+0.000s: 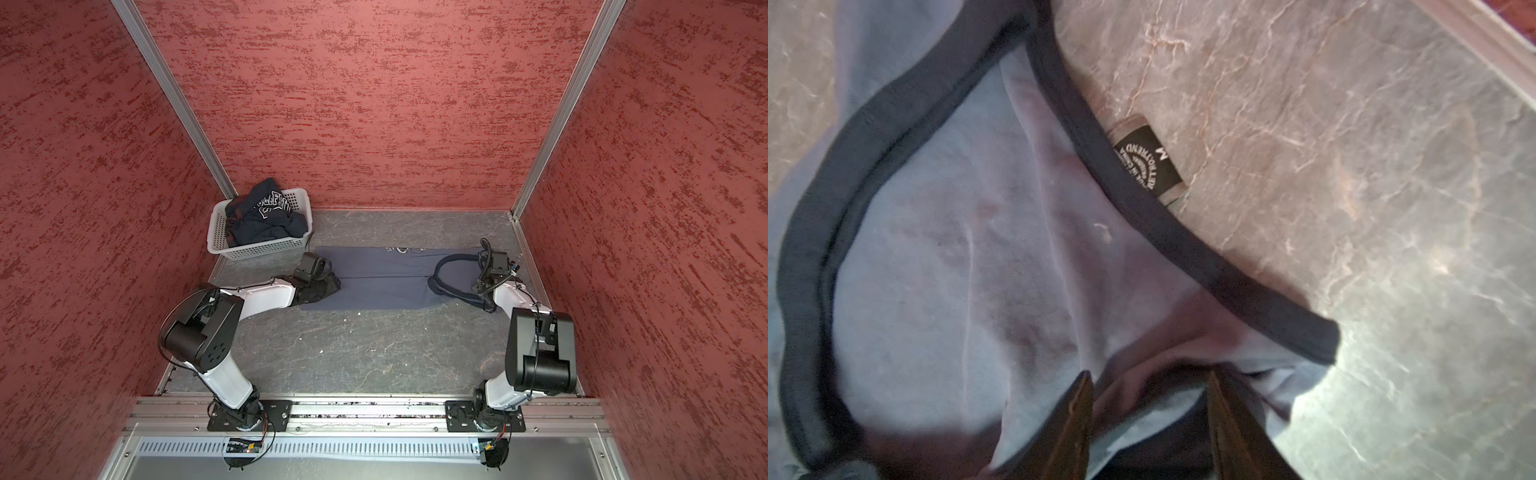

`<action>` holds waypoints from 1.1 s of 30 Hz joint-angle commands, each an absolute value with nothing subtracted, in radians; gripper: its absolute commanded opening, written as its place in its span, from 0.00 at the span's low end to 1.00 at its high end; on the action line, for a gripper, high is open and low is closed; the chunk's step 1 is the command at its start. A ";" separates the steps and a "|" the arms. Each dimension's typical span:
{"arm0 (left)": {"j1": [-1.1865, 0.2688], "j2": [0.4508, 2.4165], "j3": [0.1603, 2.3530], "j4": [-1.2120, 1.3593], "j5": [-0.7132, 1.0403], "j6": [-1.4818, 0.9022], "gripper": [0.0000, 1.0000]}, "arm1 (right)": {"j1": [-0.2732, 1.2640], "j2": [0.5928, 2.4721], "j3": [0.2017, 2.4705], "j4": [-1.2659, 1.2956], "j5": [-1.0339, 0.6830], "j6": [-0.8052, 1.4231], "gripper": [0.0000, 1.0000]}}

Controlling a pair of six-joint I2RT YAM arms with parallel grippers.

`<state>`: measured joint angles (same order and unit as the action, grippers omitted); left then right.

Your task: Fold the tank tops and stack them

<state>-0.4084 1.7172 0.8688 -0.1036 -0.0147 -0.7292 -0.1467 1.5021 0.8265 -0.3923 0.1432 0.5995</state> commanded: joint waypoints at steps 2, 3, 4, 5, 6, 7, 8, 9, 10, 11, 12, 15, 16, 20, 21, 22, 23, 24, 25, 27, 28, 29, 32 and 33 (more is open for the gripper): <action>-0.397 1.721 0.798 -0.232 -0.054 -0.761 0.59 | -0.153 1.336 0.784 -0.469 0.209 0.610 0.56; -0.398 1.713 0.786 -0.232 -0.057 -0.766 0.59 | -0.155 1.306 0.774 -0.480 0.206 0.612 0.56; -0.399 1.701 0.769 -0.228 -0.065 -0.777 0.59 | -0.155 1.276 0.765 -0.496 0.197 0.617 0.56; -0.399 1.685 0.751 -0.223 -0.072 -0.785 0.59 | -0.156 1.247 0.750 -0.508 0.177 0.625 0.56; -0.400 1.671 0.734 -0.221 -0.080 -0.792 0.59 | -0.156 1.227 0.735 -0.513 0.157 0.632 0.56; -0.400 1.653 0.716 -0.221 -0.087 -0.801 0.59 | -0.156 1.208 0.718 -0.518 0.137 0.643 0.55; -0.402 1.635 0.698 -0.219 -0.091 -0.806 0.59 | -0.156 1.187 0.694 -0.517 0.116 0.657 0.54; -0.402 1.621 0.685 -0.219 -0.097 -0.811 0.59 | -0.155 1.166 0.669 -0.511 0.097 0.671 0.52; -0.402 1.605 0.671 -0.219 -0.101 -0.817 0.59 | -0.155 1.141 0.632 -0.503 0.076 0.696 0.50; -0.403 1.593 0.660 -0.217 -0.101 -0.816 0.59 | -0.155 1.125 0.604 -0.492 0.057 0.710 0.48; -0.403 1.584 0.653 -0.219 -0.102 -0.817 0.59 | -0.154 1.113 0.580 -0.483 0.044 0.721 0.47; -0.403 1.569 0.642 -0.224 -0.104 -0.816 0.59 | -0.153 1.113 0.528 -0.444 0.018 0.731 0.43; -0.403 1.567 0.640 -0.225 -0.106 -0.815 0.59 | -0.152 1.129 0.525 -0.433 0.010 0.729 0.43; -0.402 1.565 0.640 -0.233 -0.108 -0.809 0.59 | -0.152 1.177 0.527 -0.373 0.011 0.717 0.41; -0.402 1.565 0.639 -0.234 -0.107 -0.807 0.59 | -0.151 1.191 0.533 -0.364 0.020 0.714 0.41; -0.402 1.562 0.638 -0.235 -0.107 -0.808 0.59 | -0.151 1.208 0.540 -0.349 0.023 0.710 0.41; -0.402 1.559 0.635 -0.234 -0.108 -0.808 0.59 | -0.151 1.219 0.545 -0.335 0.023 0.706 0.41; -0.402 1.558 0.632 -0.233 -0.108 -0.810 0.59 | -0.151 1.235 0.551 -0.322 0.020 0.701 0.41; -0.402 1.557 0.629 -0.233 -0.108 -0.810 0.59 | -0.152 1.252 0.561 -0.311 0.015 0.695 0.41; -0.402 1.553 0.625 -0.233 -0.110 -0.810 0.59 | -0.151 1.288 0.581 -0.303 0.018 0.690 0.41; -0.402 1.552 0.622 -0.232 -0.110 -0.813 0.59 | -0.151 1.306 0.592 -0.299 0.021 0.686 0.41; -0.402 1.552 0.620 -0.232 -0.110 -0.812 0.59 | -0.151 1.319 0.599 -0.294 0.020 0.683 0.41; -0.402 1.556 0.618 -0.233 -0.110 -0.810 0.59 | -0.150 1.345 0.621 -0.280 0.019 0.677 0.41; -0.400 1.558 0.618 -0.232 -0.111 -0.810 0.59 | -0.151 1.351 0.626 -0.277 0.018 0.677 0.42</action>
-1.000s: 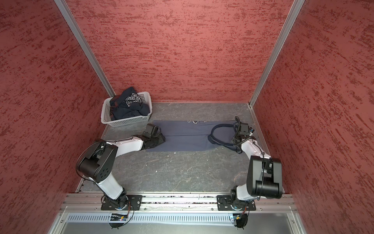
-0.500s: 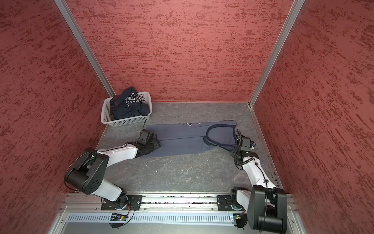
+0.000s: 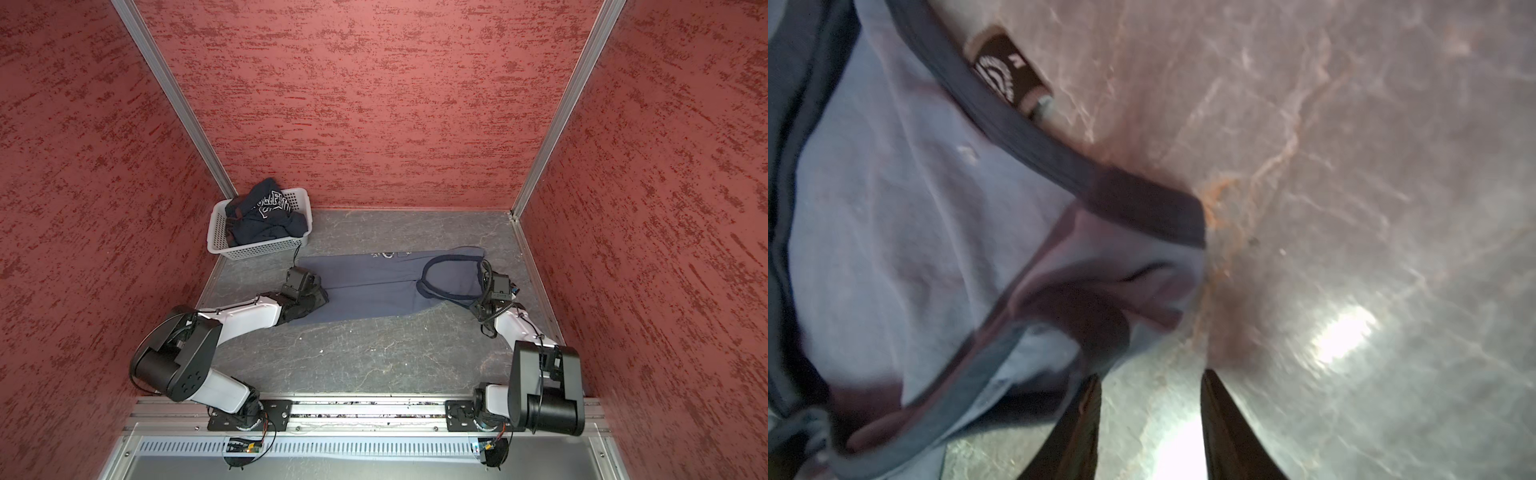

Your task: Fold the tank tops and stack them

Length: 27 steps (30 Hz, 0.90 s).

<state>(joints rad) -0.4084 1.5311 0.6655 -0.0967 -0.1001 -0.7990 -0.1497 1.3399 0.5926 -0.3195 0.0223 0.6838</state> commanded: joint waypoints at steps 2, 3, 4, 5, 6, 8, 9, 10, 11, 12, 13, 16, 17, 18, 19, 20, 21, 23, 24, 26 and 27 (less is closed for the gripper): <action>-0.400 1.558 0.617 -0.233 -0.113 -0.807 0.59 | -0.151 1.365 0.636 -0.272 0.007 0.672 0.44; -0.400 1.560 0.618 -0.233 -0.114 -0.808 0.59 | -0.152 1.375 0.643 -0.270 -0.001 0.669 0.44; -0.399 1.560 0.617 -0.233 -0.114 -0.808 0.59 | -0.151 1.385 0.647 -0.271 -0.009 0.668 0.45; -0.398 1.562 0.618 -0.231 -0.114 -0.808 0.59 | -0.151 1.391 0.650 -0.270 -0.015 0.666 0.46; -0.398 1.564 0.618 -0.229 -0.113 -0.808 0.59 | -0.151 1.397 0.652 -0.270 -0.021 0.664 0.46; -0.399 1.568 0.617 -0.227 -0.113 -0.808 0.59 | -0.152 1.402 0.653 -0.272 -0.026 0.661 0.48; -0.399 1.571 0.619 -0.227 -0.112 -0.808 0.59 | -0.151 1.402 0.655 -0.276 -0.032 0.660 0.50; -0.399 1.573 0.619 -0.226 -0.111 -0.808 0.59 | -0.151 1.402 0.654 -0.278 -0.035 0.659 0.52; -0.399 1.575 0.619 -0.223 -0.111 -0.808 0.59 | -0.151 1.401 0.654 -0.277 -0.038 0.656 0.54; -0.399 1.578 0.618 -0.222 -0.109 -0.810 0.59 | -0.152 1.401 0.651 -0.278 -0.032 0.654 0.55; -0.398 1.579 0.619 -0.221 -0.109 -0.810 0.59 | -0.151 1.405 0.653 -0.281 -0.025 0.651 0.55; -0.399 1.580 0.618 -0.221 -0.109 -0.810 0.59 | -0.151 1.419 0.661 -0.287 -0.014 0.644 0.52; -0.398 1.579 0.619 -0.221 -0.110 -0.809 0.59 | -0.151 1.422 0.664 -0.288 -0.011 0.643 0.49; -0.399 1.579 0.618 -0.222 -0.111 -0.809 0.59 | -0.151 1.422 0.668 -0.290 -0.005 0.642 0.48; -0.398 1.579 0.617 -0.223 -0.112 -0.808 0.59 | -0.151 1.421 0.673 -0.293 0.001 0.640 0.46; -0.398 1.578 0.615 -0.224 -0.114 -0.808 0.59 | -0.151 1.419 0.680 -0.298 0.009 0.637 0.44; -0.397 1.577 0.613 -0.222 -0.115 -0.808 0.59 | -0.151 1.416 0.686 -0.305 0.017 0.634 0.41; -0.396 1.578 0.609 -0.221 -0.118 -0.808 0.59 | -0.151 1.411 0.697 -0.316 0.029 0.626 0.33; -0.396 1.579 0.606 -0.220 -0.118 -0.808 0.59 | -0.151 1.407 0.703 -0.324 0.036 0.622 0.28; -0.393 1.580 0.598 -0.214 -0.119 -0.809 0.59 | -0.152 1.400 0.713 -0.334 0.048 0.616 0.20; -0.393 1.579 0.594 -0.212 -0.120 -0.810 0.59 | -0.151 1.400 0.718 -0.337 0.053 0.611 0.17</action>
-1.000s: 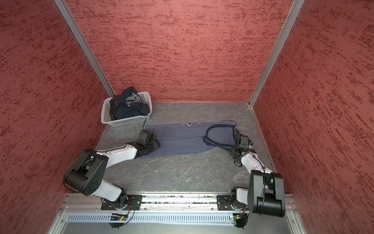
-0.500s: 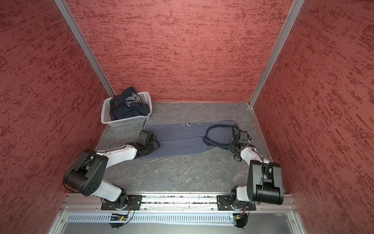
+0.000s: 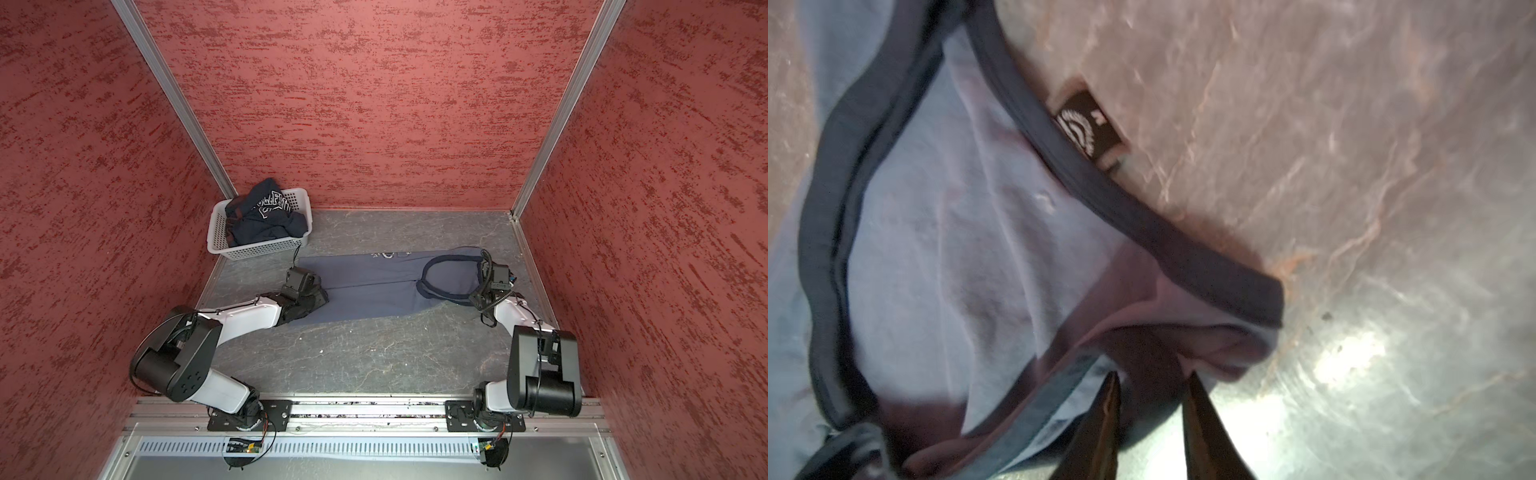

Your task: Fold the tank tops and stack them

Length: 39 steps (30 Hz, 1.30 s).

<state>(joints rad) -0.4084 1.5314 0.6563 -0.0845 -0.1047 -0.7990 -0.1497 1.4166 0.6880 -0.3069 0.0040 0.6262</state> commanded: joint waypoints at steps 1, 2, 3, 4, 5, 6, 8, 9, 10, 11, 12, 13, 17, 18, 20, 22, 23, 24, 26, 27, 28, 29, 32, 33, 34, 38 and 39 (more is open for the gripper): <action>-0.393 1.579 0.591 -0.208 -0.120 -0.810 0.59 | -0.151 1.400 0.724 -0.340 0.058 0.609 0.15; -0.393 1.578 0.587 -0.205 -0.121 -0.810 0.59 | -0.151 1.404 0.733 -0.343 0.062 0.605 0.12; -0.391 1.577 0.585 -0.202 -0.121 -0.810 0.59 | -0.152 1.412 0.743 -0.346 0.066 0.602 0.10; -0.390 1.575 0.583 -0.199 -0.123 -0.810 0.59 | -0.153 1.428 0.760 -0.357 0.070 0.596 0.08; -0.390 1.574 0.579 -0.196 -0.123 -0.808 0.59 | -0.153 1.441 0.776 -0.365 0.076 0.592 0.07; -0.390 1.574 0.578 -0.194 -0.123 -0.807 0.59 | -0.154 1.448 0.792 -0.373 0.082 0.588 0.06; -0.387 1.569 0.575 -0.192 -0.124 -0.804 0.59 | -0.154 1.478 0.830 -0.393 0.099 0.577 0.07; -0.386 1.567 0.572 -0.192 -0.124 -0.803 0.59 | -0.154 1.489 0.848 -0.405 0.107 0.571 0.07; -0.384 1.565 0.570 -0.192 -0.126 -0.802 0.59 | -0.154 1.501 0.869 -0.419 0.115 0.564 0.07; -0.383 1.561 0.567 -0.191 -0.126 -0.799 0.59 | -0.153 1.515 0.889 -0.429 0.123 0.558 0.07; -0.382 1.558 0.563 -0.189 -0.126 -0.798 0.59 | -0.155 1.526 0.903 -0.436 0.129 0.555 0.07; -0.380 1.553 0.561 -0.186 -0.126 -0.798 0.59 | -0.154 1.541 0.917 -0.443 0.137 0.550 0.07; -0.374 1.543 0.555 -0.179 -0.127 -0.788 0.59 | -0.155 1.598 0.973 -0.455 0.159 0.541 0.08; -0.374 1.544 0.555 -0.178 -0.126 -0.785 0.59 | -0.153 1.612 0.986 -0.454 0.160 0.539 0.08; -0.374 1.544 0.555 -0.173 -0.123 -0.779 0.59 | -0.154 1.647 1.020 -0.461 0.162 0.537 0.08; -0.374 1.543 0.557 -0.172 -0.120 -0.775 0.59 | -0.154 1.679 1.043 -0.460 0.152 0.532 0.08; -0.374 1.543 0.554 -0.173 -0.120 -0.774 0.59 | -0.153 1.697 1.056 -0.462 0.149 0.531 0.09; -0.374 1.544 0.555 -0.173 -0.118 -0.773 0.59 | -0.153 1.710 1.064 -0.463 0.141 0.529 0.10; -0.374 1.542 0.554 -0.172 -0.117 -0.772 0.59 | -0.152 1.739 1.080 -0.467 0.130 0.527 0.14; -0.374 1.542 0.556 -0.171 -0.114 -0.770 0.59 | -0.153 1.747 1.085 -0.473 0.131 0.527 0.18; -0.374 1.540 0.557 -0.173 -0.113 -0.770 0.59 | -0.152 1.751 1.090 -0.481 0.136 0.526 0.26; -0.374 1.539 0.561 -0.177 -0.111 -0.771 0.59 | -0.152 1.749 1.092 -0.490 0.146 0.525 0.33; -0.374 1.529 0.573 -0.192 -0.104 -0.766 0.60 | -0.153 1.696 1.077 -0.511 0.190 0.516 0.52; -0.374 1.524 0.579 -0.200 -0.104 -0.765 0.60 | -0.152 1.666 1.071 -0.520 0.207 0.513 0.56; -0.374 1.518 0.585 -0.208 -0.105 -0.764 0.60 | -0.153 1.632 1.064 -0.528 0.221 0.509 0.60; -0.373 1.511 0.601 -0.224 -0.101 -0.761 0.61 | -0.135 1.504 1.033 -0.559 0.234 0.487 0.73; -0.373 1.512 0.603 -0.226 -0.101 -0.761 0.61 | -0.123 1.475 1.026 -0.570 0.238 0.481 0.76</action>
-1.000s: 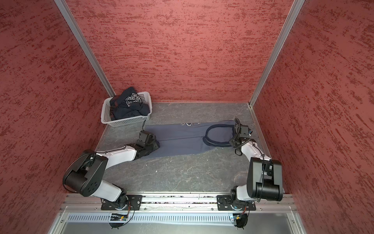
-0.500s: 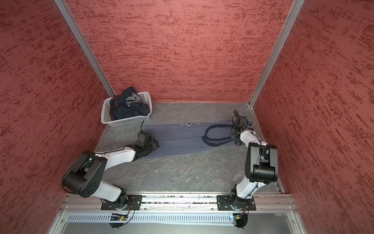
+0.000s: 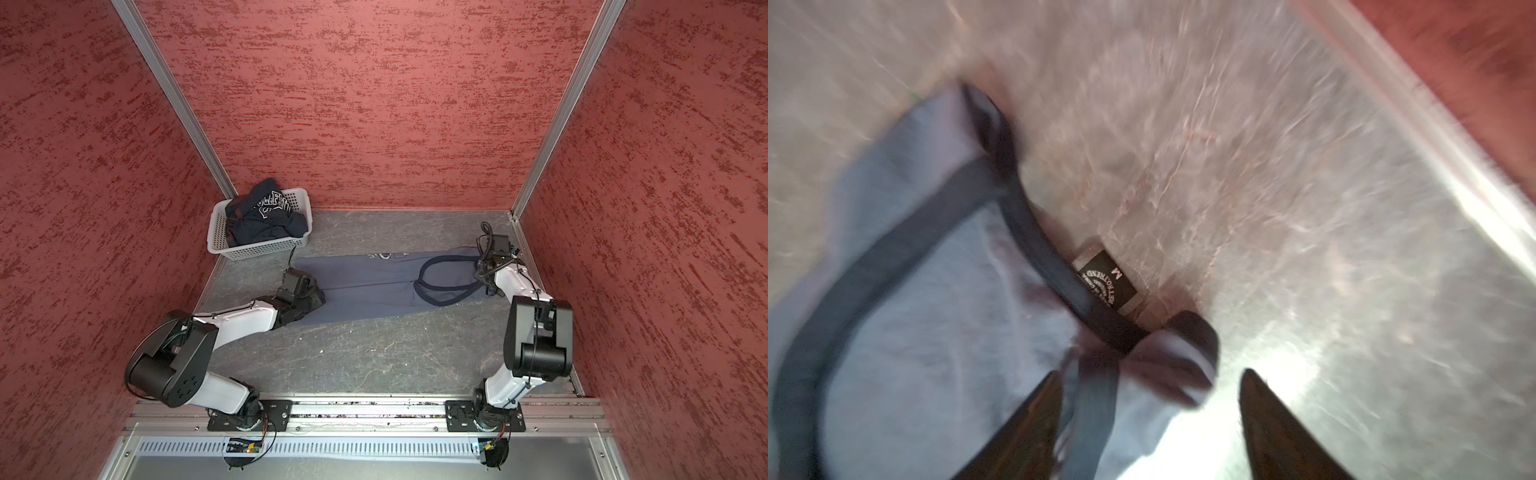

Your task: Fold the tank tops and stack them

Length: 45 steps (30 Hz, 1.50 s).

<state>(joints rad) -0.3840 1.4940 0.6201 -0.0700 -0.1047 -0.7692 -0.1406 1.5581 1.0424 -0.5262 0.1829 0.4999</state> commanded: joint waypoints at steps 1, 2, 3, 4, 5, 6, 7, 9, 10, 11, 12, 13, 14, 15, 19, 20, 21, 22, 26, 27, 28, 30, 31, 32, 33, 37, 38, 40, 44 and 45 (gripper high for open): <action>-0.374 1.513 0.606 -0.227 -0.099 -0.762 0.62 | -0.110 1.459 1.024 -0.580 0.241 0.474 0.78; -0.373 1.513 0.607 -0.227 -0.097 -0.764 0.61 | -0.098 1.437 1.024 -0.594 0.240 0.470 0.79; -0.374 1.513 0.606 -0.226 -0.096 -0.767 0.61 | -0.081 1.420 1.023 -0.607 0.241 0.466 0.79; -0.374 1.511 0.606 -0.228 -0.095 -0.768 0.61 | -0.060 1.410 1.025 -0.618 0.233 0.459 0.78; -0.374 1.510 0.606 -0.232 -0.095 -0.769 0.62 | -0.036 1.399 1.021 -0.617 0.212 0.447 0.77; -0.374 1.508 0.606 -0.234 -0.096 -0.769 0.61 | -0.004 1.388 1.014 -0.613 0.179 0.440 0.75; -0.376 1.505 0.606 -0.237 -0.098 -0.772 0.62 | 0.035 1.380 1.008 -0.608 0.135 0.436 0.73; -0.376 1.500 0.606 -0.242 -0.102 -0.773 0.62 | 0.132 1.385 1.002 -0.592 0.057 0.425 0.70; -0.376 1.498 0.605 -0.245 -0.102 -0.772 0.61 | 0.184 1.394 1.002 -0.583 0.027 0.424 0.68; -0.376 1.494 0.603 -0.247 -0.103 -0.773 0.61 | 0.226 1.409 1.003 -0.574 0.003 0.415 0.68; -0.375 1.492 0.603 -0.247 -0.104 -0.773 0.62 | 0.267 1.430 1.002 -0.562 -0.011 0.408 0.68; -0.376 1.489 0.603 -0.251 -0.104 -0.773 0.62 | 0.303 1.448 1.005 -0.556 -0.017 0.404 0.68; -0.376 1.487 0.601 -0.251 -0.105 -0.773 0.62 | 0.326 1.485 1.005 -0.545 -0.027 0.396 0.68; -0.377 1.484 0.601 -0.253 -0.104 -0.773 0.62 | 0.346 1.511 1.006 -0.532 -0.034 0.391 0.68; -0.377 1.478 0.598 -0.261 -0.106 -0.774 0.62 | 0.373 1.596 1.013 -0.473 -0.073 0.373 0.68; -0.377 1.476 0.596 -0.263 -0.104 -0.773 0.62 | 0.374 1.622 1.020 -0.464 -0.086 0.367 0.68; -0.377 1.476 0.595 -0.263 -0.104 -0.773 0.62 | 0.374 1.642 1.030 -0.461 -0.091 0.364 0.68; -0.377 1.476 0.593 -0.262 -0.104 -0.774 0.62 | 0.375 1.662 1.040 -0.457 -0.093 0.362 0.67; -0.377 1.472 0.582 -0.257 -0.103 -0.778 0.62 | 0.376 1.732 1.074 -0.436 -0.131 0.351 0.56; -0.377 1.472 0.580 -0.257 -0.103 -0.779 0.62 | 0.376 1.746 1.084 -0.434 -0.132 0.348 0.49; -0.379 1.471 0.577 -0.257 -0.102 -0.780 0.62 | 0.376 1.758 1.093 -0.436 -0.132 0.343 0.44; -0.378 1.469 0.572 -0.256 -0.101 -0.780 0.62 | 0.376 1.783 1.118 -0.444 -0.120 0.336 0.27; -0.377 1.469 0.570 -0.255 -0.102 -0.779 0.62 | 0.375 1.791 1.126 -0.442 -0.120 0.331 0.23; -0.378 1.469 0.567 -0.256 -0.101 -0.781 0.62 | 0.375 1.801 1.137 -0.443 -0.120 0.328 0.17; -0.377 1.468 0.565 -0.256 -0.103 -0.780 0.62 | 0.376 1.812 1.150 -0.449 -0.111 0.326 0.12; -0.377 1.459 0.552 -0.253 -0.104 -0.783 0.62 | 0.374 1.832 1.188 -0.459 -0.028 0.308 0.03; -0.377 1.456 0.548 -0.253 -0.105 -0.784 0.62 | 0.374 1.838 1.197 -0.459 -0.015 0.299 0.03; -0.377 1.450 0.542 -0.251 -0.106 -0.787 0.62 | 0.373 1.857 1.216 -0.463 -0.006 0.290 0.03; -0.376 1.446 0.542 -0.255 -0.107 -0.785 0.62 | 0.373 1.894 1.222 -0.460 -0.024 0.299 0.06; -0.376 1.443 0.541 -0.256 -0.107 -0.785 0.62 | 0.374 1.896 1.211 -0.454 -0.029 0.304 0.09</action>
